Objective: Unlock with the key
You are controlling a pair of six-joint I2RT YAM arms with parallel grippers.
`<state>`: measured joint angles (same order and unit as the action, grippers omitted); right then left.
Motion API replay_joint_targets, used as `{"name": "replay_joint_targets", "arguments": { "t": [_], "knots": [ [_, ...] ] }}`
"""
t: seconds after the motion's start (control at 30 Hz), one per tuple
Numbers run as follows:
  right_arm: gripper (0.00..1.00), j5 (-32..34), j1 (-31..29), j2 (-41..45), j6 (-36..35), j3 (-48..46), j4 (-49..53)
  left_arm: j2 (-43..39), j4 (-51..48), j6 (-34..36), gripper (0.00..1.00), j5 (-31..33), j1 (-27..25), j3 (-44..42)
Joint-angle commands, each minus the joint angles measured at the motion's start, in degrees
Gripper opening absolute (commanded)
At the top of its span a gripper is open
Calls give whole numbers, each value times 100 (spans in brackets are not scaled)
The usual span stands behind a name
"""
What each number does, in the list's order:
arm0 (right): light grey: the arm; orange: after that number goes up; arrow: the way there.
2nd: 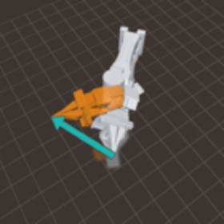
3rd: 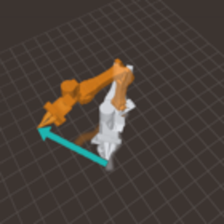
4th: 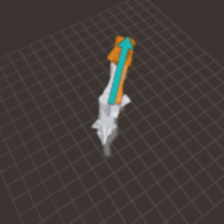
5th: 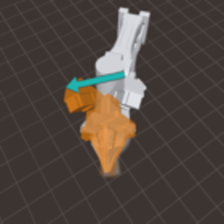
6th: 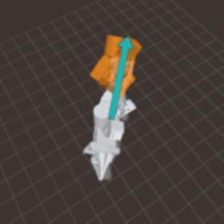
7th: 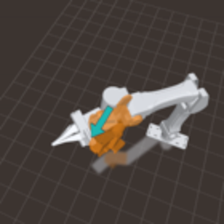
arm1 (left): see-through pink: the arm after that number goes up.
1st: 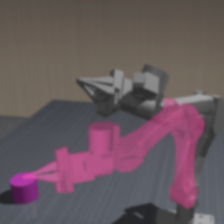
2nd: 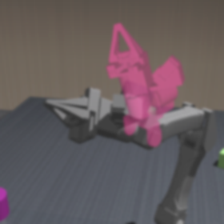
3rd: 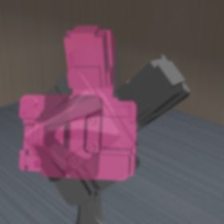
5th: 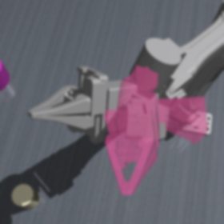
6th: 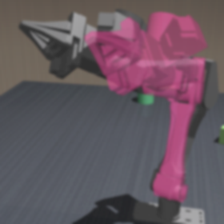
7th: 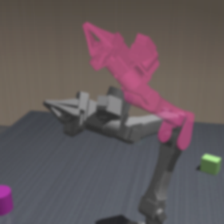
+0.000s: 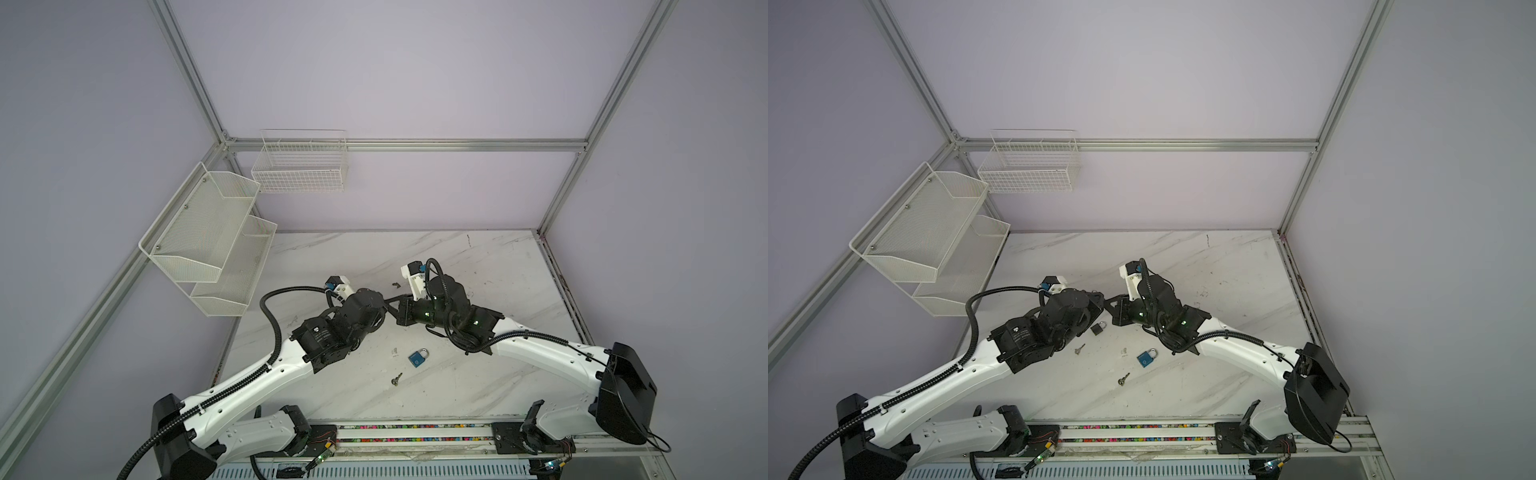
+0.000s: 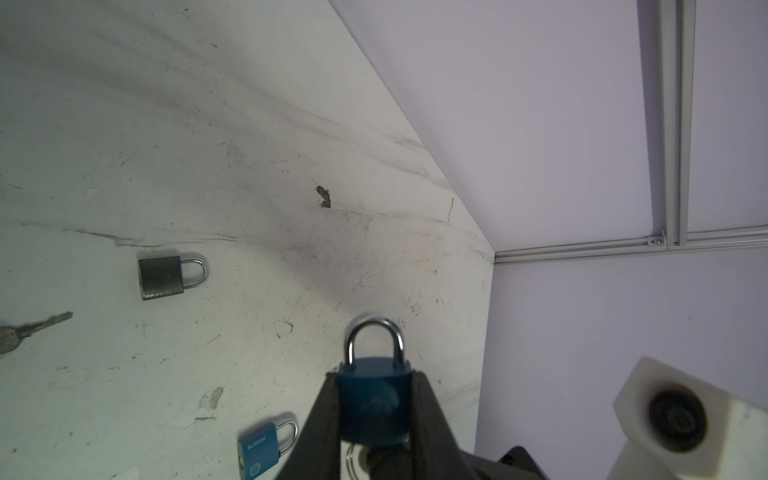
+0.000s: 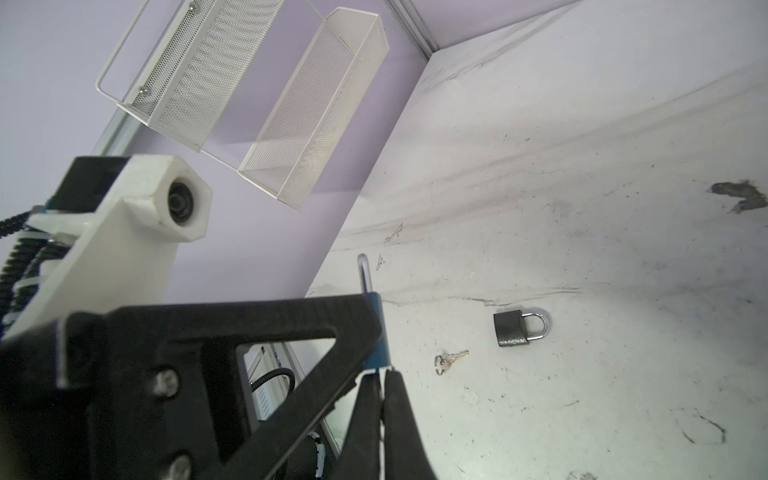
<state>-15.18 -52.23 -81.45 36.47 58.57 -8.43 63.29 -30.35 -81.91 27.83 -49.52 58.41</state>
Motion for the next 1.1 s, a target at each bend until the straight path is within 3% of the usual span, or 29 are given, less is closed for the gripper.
{"name": "replay_joint_targets", "arguments": {
  "t": [0.0,0.43,0.73,0.97,1.07],
  "knots": [
    [0,-159,1,-4,308,-121,-431,-178,525,-122,0,-222,-32,69],
    [0,-797,8,248,2718,-679,-2671,-668,1258,-534,0,-997,-30,-787],
    [0,-717,5,244,3723,-1150,-3572,-749,1399,-543,0,-703,-29,-923],
    [2,-7,-11,629,2044,-503,-1352,-721,911,127,0,-230,70,-413],
    [22,386,-8,785,1369,-373,-535,-772,683,765,0,-32,126,-229]
  ]
}}
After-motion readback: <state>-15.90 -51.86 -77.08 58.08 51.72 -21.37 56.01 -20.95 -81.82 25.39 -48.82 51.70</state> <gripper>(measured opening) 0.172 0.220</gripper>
